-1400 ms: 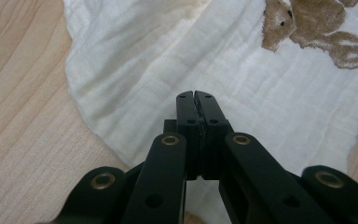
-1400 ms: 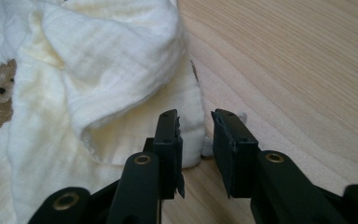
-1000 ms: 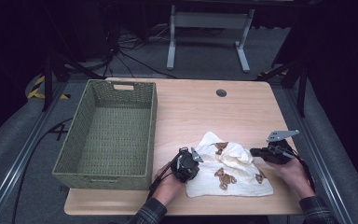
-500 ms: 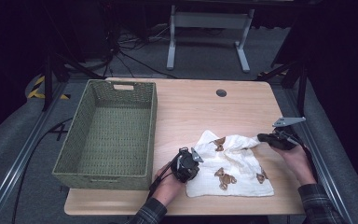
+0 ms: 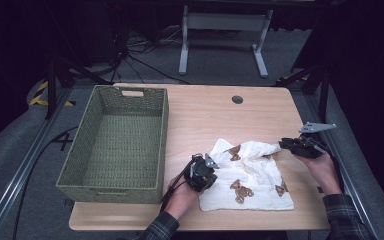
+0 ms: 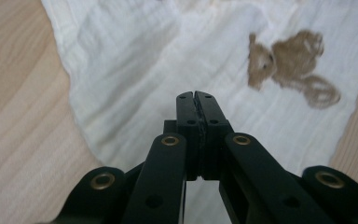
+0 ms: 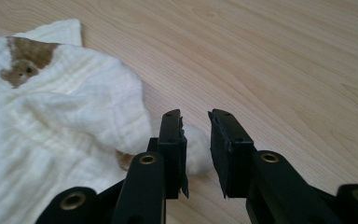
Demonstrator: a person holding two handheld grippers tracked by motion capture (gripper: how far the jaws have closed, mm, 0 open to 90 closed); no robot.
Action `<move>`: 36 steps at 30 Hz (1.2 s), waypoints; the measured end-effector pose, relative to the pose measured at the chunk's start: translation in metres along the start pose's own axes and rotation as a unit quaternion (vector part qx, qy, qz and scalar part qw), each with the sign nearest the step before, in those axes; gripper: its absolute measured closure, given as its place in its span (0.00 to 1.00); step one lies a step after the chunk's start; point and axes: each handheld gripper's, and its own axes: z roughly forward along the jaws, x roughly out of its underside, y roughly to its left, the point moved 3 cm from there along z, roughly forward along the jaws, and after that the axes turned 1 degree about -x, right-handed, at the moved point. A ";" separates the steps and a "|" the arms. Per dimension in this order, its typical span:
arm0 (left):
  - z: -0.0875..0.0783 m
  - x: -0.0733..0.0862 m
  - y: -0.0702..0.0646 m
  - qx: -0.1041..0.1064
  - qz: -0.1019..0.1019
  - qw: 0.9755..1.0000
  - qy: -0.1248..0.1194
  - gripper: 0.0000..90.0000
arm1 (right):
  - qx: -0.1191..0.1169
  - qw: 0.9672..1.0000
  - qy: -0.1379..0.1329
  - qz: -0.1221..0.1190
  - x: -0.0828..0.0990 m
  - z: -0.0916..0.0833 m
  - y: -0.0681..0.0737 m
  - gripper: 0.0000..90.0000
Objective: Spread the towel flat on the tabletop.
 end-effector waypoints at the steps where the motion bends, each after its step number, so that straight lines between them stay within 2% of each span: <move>1: 0.001 -0.005 0.001 -0.007 0.001 1.000 -0.005 0.99 | -0.003 1.000 -0.002 0.000 0.001 -0.003 0.002 0.84; 5: 0.005 -0.016 0.008 -0.020 -0.008 1.000 -0.011 0.99 | -0.033 0.999 -0.008 -0.013 0.007 -0.012 0.017 0.98; 9: 0.008 -0.027 0.019 -0.034 -0.015 0.999 -0.018 1.00 | -0.061 0.998 -0.004 -0.016 0.014 -0.012 0.030 0.99; 13: 0.012 -0.038 0.029 -0.048 -0.019 0.998 -0.024 1.00 | -0.071 0.997 0.013 -0.022 0.023 -0.009 0.039 0.99; 14: 0.017 -0.042 0.036 -0.060 -0.016 0.998 -0.018 1.00 | -0.075 0.997 0.022 -0.025 0.029 -0.007 0.044 0.99; 16: 0.023 -0.047 0.042 -0.061 -0.024 0.998 -0.025 1.00 | -0.081 0.996 0.029 -0.028 0.034 -0.006 0.047 0.99; 23: 0.048 -0.062 0.061 -0.086 -0.025 0.996 -0.017 1.00 | -0.088 0.994 0.051 -0.037 0.043 -0.001 0.053 0.99; 26: 0.059 -0.067 0.066 -0.078 -0.028 0.996 -0.020 1.00 | -0.091 0.993 0.060 -0.039 0.045 0.002 0.054 0.99; 29: 0.069 -0.068 0.068 -0.076 -0.024 0.997 -0.009 1.00 | -0.091 0.993 0.066 -0.042 0.046 0.004 0.054 0.99; 30: 0.073 -0.067 0.068 -0.081 -0.019 0.997 -0.004 1.00 | -0.092 0.993 0.067 -0.043 0.046 0.005 0.054 0.99; 32: 0.074 -0.067 0.069 -0.080 -0.022 0.996 -0.010 1.00 | -0.093 0.992 0.072 -0.043 0.047 0.006 0.054 0.99; 34: 0.073 -0.067 0.071 -0.093 -0.021 0.995 -0.008 1.00 | -0.094 0.992 0.079 -0.043 0.048 0.007 0.054 0.99; 36: 0.072 -0.066 0.073 -0.096 -0.020 0.995 -0.007 1.00 | -0.094 0.992 0.079 -0.043 0.048 0.007 0.054 0.99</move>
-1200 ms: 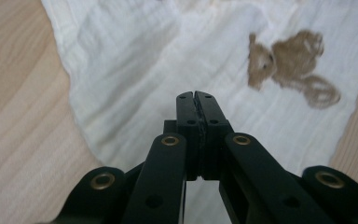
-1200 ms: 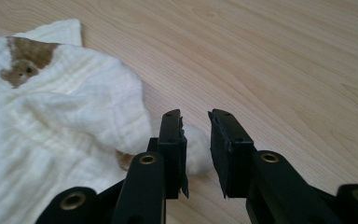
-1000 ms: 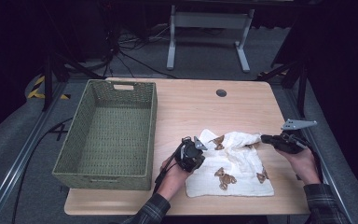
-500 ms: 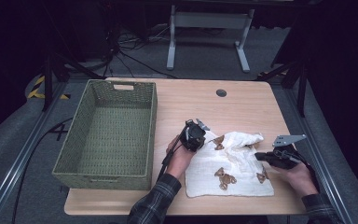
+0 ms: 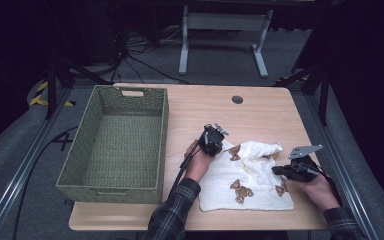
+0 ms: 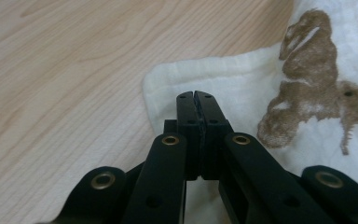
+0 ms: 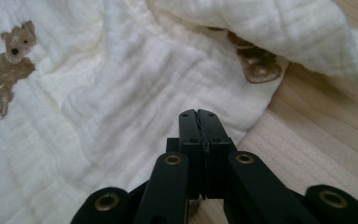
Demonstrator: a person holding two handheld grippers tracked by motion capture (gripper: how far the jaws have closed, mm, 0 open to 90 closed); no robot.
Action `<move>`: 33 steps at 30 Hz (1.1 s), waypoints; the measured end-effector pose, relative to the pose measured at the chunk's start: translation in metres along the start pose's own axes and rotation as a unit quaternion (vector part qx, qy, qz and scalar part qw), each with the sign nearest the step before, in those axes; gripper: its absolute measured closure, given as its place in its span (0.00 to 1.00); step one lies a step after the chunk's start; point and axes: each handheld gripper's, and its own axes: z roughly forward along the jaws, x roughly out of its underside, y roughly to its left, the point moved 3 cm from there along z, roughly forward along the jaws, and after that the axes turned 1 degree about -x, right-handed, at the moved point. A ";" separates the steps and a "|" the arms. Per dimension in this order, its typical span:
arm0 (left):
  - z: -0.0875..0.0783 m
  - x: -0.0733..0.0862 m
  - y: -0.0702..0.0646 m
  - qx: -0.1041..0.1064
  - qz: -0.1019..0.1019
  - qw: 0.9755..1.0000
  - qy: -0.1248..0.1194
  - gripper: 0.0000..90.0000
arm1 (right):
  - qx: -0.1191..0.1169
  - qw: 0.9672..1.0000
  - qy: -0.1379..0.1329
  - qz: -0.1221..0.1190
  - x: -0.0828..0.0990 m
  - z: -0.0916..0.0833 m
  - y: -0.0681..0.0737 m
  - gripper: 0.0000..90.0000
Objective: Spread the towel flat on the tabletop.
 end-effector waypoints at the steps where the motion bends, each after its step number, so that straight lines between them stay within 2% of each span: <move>1: -0.001 0.001 0.002 -0.003 -0.004 1.000 0.004 1.00 | 0.000 1.000 -0.001 -0.001 0.000 0.000 0.000 0.99; 5: -0.003 0.005 0.012 -0.011 -0.020 1.000 -0.001 1.00 | -0.001 1.000 0.000 0.001 0.000 0.000 0.000 1.00; 11: -0.008 0.012 0.029 -0.039 -0.049 0.998 -0.001 1.00 | -0.001 1.000 0.000 0.000 0.001 0.000 0.000 1.00; 13: -0.009 0.013 0.031 -0.040 -0.055 0.998 0.003 1.00 | -0.001 1.000 0.001 0.000 0.001 0.000 0.000 1.00; 14: -0.011 0.015 0.033 -0.050 -0.060 0.997 0.004 1.00 | -0.001 1.000 0.001 0.000 0.001 0.000 0.000 1.00; 22: -0.018 0.023 0.043 -0.086 -0.076 0.993 0.017 1.00 | 0.004 1.000 0.006 0.005 0.002 -0.003 -0.001 1.00; 24: -0.018 0.023 0.043 -0.086 -0.080 0.993 0.015 1.00 | 0.007 1.000 0.007 0.005 0.003 -0.004 -0.001 1.00; 25: -0.018 0.023 0.041 -0.077 -0.087 0.993 0.011 1.00 | 0.007 1.000 0.007 0.005 0.003 -0.004 -0.001 1.00; 26: -0.023 0.021 0.037 -0.058 -0.087 0.995 0.001 1.00 | 0.010 1.000 0.003 0.001 0.004 -0.006 0.000 1.00; 27: -0.025 0.020 0.035 -0.052 -0.088 0.995 -0.004 1.00 | 0.007 1.000 -0.004 0.002 0.004 -0.007 0.001 1.00; 30: -0.038 0.017 0.023 -0.031 -0.083 0.996 -0.016 1.00 | 0.008 1.000 -0.013 -0.001 0.004 -0.012 0.004 1.00; 33: -0.049 0.021 0.008 -0.017 -0.065 0.998 -0.019 1.00 | 0.000 1.000 -0.010 -0.004 0.007 -0.013 0.008 1.00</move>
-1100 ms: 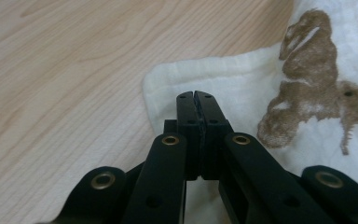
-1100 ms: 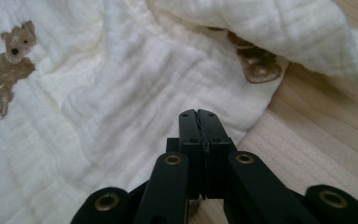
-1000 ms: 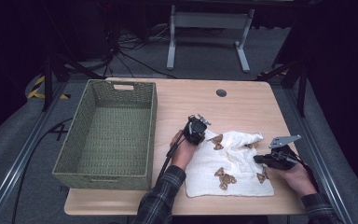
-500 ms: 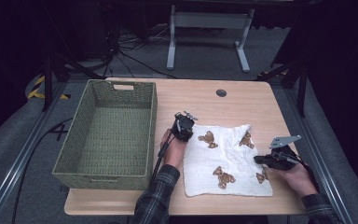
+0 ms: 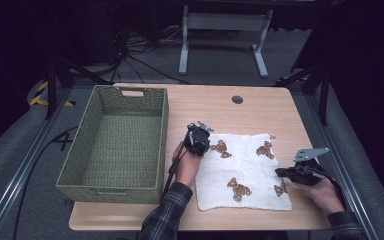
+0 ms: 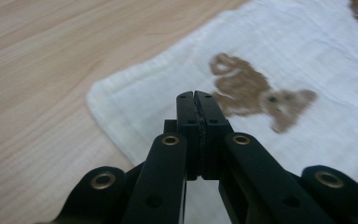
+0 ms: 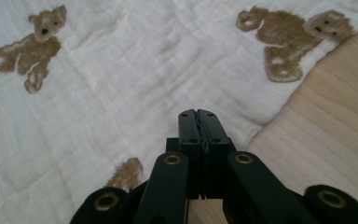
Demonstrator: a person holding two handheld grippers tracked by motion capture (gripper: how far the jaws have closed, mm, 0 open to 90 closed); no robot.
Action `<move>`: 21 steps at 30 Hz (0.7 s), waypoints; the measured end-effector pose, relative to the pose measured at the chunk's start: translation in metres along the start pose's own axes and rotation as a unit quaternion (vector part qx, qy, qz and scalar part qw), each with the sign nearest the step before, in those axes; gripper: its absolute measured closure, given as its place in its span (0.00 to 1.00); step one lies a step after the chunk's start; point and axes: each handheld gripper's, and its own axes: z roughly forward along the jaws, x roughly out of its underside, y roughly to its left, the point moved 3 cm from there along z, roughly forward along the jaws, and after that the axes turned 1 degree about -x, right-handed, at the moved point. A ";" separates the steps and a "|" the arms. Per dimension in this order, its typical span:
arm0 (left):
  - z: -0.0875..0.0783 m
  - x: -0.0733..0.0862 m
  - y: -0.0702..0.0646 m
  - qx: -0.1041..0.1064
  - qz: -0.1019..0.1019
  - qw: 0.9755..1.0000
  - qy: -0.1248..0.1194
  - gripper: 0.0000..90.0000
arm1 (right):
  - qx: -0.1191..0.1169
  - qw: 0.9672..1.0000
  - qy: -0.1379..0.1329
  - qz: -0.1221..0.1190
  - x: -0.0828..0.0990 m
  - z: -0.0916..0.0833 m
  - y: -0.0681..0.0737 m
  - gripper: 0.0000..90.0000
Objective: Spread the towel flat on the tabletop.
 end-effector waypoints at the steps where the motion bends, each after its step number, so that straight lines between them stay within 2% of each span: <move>1: 0.000 0.000 0.000 0.000 0.000 1.000 0.000 1.00 | 0.000 1.000 0.000 0.000 0.000 0.000 0.000 1.00; 2: -0.006 0.008 -0.010 0.014 0.008 1.000 0.005 1.00 | -0.003 1.000 0.005 -0.006 0.003 0.001 0.003 1.00; 3: -0.006 0.008 -0.010 0.014 0.008 1.000 0.005 1.00 | -0.005 1.000 0.004 -0.006 0.003 0.001 0.004 1.00; 5: -0.012 0.021 -0.023 0.025 0.020 0.999 0.010 1.00 | -0.007 1.000 0.005 -0.010 0.005 0.000 0.007 1.00; 6: -0.012 0.021 -0.023 0.025 0.020 0.999 0.010 1.00 | -0.007 1.000 0.005 -0.010 0.005 0.000 0.007 1.00; 8: -0.014 0.032 -0.031 0.033 0.030 0.999 0.020 1.00 | -0.007 1.000 0.013 -0.013 0.006 0.001 0.009 1.00; 10: -0.013 0.037 -0.034 0.041 0.039 0.998 0.030 1.00 | -0.006 1.000 0.018 -0.014 0.007 0.002 0.010 1.00; 14: -0.009 0.045 -0.037 0.050 0.043 0.997 0.045 1.00 | -0.007 1.000 0.019 -0.012 0.008 0.001 0.010 1.00; 17: -0.010 0.046 -0.039 0.050 0.042 0.997 0.042 1.00 | -0.008 1.000 0.019 -0.011 0.009 0.000 0.010 1.00; 20: -0.009 0.047 -0.041 0.062 0.039 0.997 0.036 1.00 | -0.011 1.000 0.019 -0.009 0.012 -0.002 0.010 1.00; 21: -0.010 0.048 -0.042 0.065 0.043 0.996 0.041 1.00 | -0.013 1.000 0.018 -0.007 0.013 -0.002 0.011 1.00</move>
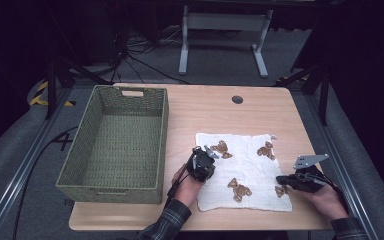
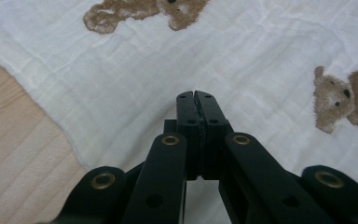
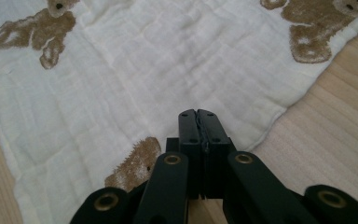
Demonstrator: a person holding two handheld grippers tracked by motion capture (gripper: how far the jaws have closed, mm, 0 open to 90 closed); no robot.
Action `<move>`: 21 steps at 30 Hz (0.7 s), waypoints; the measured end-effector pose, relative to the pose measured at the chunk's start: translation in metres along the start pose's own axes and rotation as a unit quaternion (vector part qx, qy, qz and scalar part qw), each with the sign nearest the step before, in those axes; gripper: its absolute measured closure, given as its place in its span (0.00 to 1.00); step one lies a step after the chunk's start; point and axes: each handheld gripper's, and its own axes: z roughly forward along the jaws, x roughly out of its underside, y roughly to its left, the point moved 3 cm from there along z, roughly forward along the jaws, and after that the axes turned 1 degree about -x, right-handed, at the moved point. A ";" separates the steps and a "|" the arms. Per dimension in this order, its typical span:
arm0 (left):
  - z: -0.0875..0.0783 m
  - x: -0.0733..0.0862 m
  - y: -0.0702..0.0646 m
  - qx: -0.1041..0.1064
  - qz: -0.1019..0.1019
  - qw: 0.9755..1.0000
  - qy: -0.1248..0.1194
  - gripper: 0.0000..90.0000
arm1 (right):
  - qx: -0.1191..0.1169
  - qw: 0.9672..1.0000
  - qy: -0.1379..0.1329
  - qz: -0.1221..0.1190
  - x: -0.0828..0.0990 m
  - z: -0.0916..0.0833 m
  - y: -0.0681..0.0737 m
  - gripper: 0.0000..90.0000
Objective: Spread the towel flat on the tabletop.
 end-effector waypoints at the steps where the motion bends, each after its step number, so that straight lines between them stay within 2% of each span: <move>1: 0.000 0.000 -0.001 -0.001 0.008 1.000 -0.001 1.00 | 0.000 1.000 0.001 0.000 0.001 -0.001 0.000 1.00; 2: 0.000 0.001 -0.004 0.005 0.004 1.000 -0.002 1.00 | -0.002 1.000 0.001 0.001 0.002 -0.002 0.001 1.00; 4: -0.003 0.003 -0.005 0.016 0.019 1.000 0.008 1.00 | -0.002 1.000 0.003 0.001 0.004 -0.003 0.003 0.99; 6: -0.003 0.004 -0.009 0.020 0.019 1.000 0.006 1.00 | -0.001 1.000 0.003 -0.001 0.007 -0.005 0.004 0.99; 12: -0.005 0.007 -0.021 0.032 0.046 0.998 0.012 1.00 | 0.002 1.000 0.008 -0.001 0.014 -0.011 0.010 0.99; 14: -0.005 0.008 -0.022 0.029 0.046 0.998 0.007 0.99 | 0.001 1.000 0.008 -0.001 0.016 -0.013 0.011 0.99; 19: -0.007 0.009 -0.028 0.039 0.052 0.998 0.013 0.99 | 0.000 1.000 0.009 -0.002 0.023 -0.018 0.018 0.99; 21: -0.008 0.007 -0.027 0.041 0.047 0.998 0.009 0.98 | 0.002 1.000 0.007 -0.005 0.024 -0.019 0.017 0.96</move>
